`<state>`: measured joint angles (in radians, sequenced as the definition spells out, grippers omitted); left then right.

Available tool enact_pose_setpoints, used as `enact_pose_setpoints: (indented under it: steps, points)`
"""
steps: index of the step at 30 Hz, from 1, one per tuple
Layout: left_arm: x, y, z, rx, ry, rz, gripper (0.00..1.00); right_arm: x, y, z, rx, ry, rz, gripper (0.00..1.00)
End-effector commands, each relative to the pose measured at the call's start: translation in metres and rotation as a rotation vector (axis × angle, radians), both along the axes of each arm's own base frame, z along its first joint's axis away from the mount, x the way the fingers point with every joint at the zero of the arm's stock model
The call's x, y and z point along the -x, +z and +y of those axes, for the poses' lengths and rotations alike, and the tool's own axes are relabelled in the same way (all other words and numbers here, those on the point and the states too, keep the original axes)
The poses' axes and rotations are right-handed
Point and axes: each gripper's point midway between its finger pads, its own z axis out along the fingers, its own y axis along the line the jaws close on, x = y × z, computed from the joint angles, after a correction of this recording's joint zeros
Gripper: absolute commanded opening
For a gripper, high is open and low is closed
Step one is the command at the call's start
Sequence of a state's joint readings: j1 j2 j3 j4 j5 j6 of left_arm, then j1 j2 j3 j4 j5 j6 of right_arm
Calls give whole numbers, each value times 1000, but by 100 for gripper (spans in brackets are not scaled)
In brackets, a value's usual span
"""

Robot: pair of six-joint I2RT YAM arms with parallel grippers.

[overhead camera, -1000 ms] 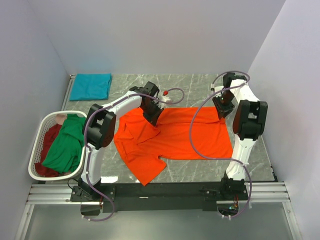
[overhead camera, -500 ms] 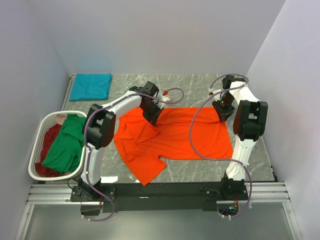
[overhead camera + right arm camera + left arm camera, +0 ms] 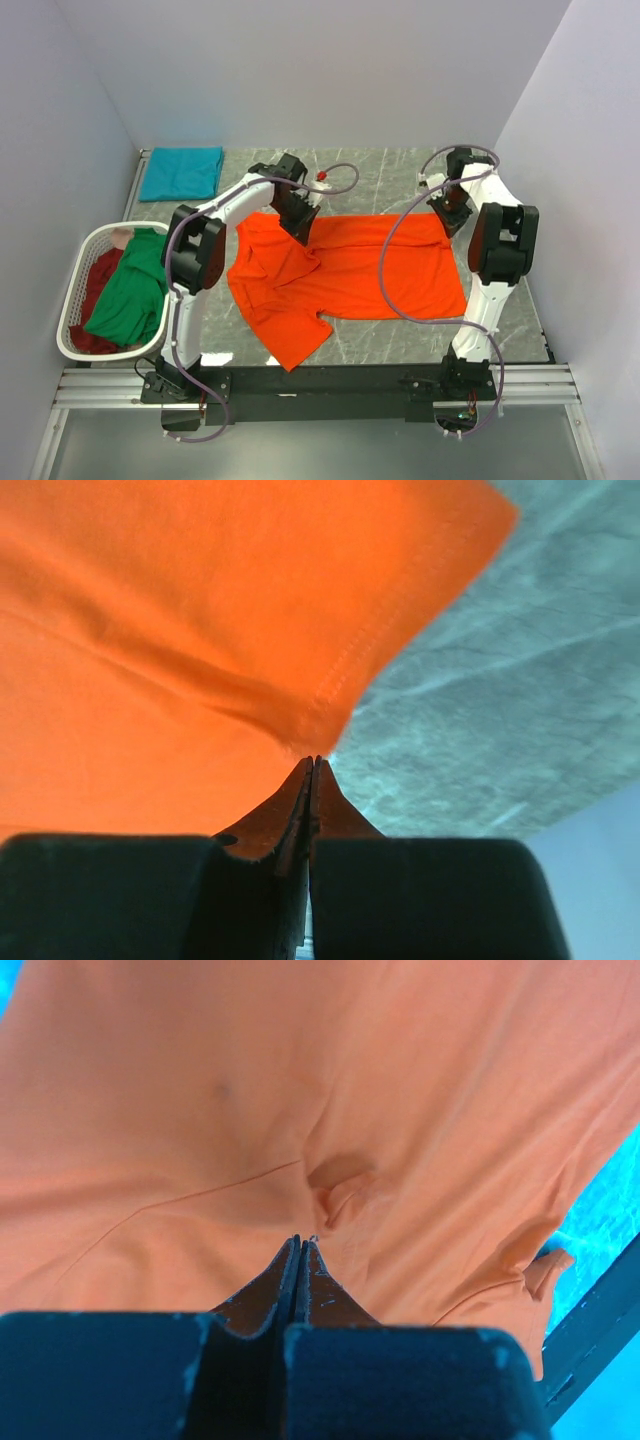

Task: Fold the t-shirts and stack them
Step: Fold the tshirt

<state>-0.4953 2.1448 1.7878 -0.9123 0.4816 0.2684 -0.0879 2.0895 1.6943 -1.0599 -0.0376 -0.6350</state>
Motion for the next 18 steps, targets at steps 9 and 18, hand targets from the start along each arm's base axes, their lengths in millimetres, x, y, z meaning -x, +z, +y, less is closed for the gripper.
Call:
enact_pose_setpoints:
  steps: [9,18]
  points:
    - [-14,13,-14,32,27,-52,39,-18,39,2,0,24,-135,0]
    - [-16,-20,-18,-80,36,-64,40,-10,27,4,25,58,-90,43]
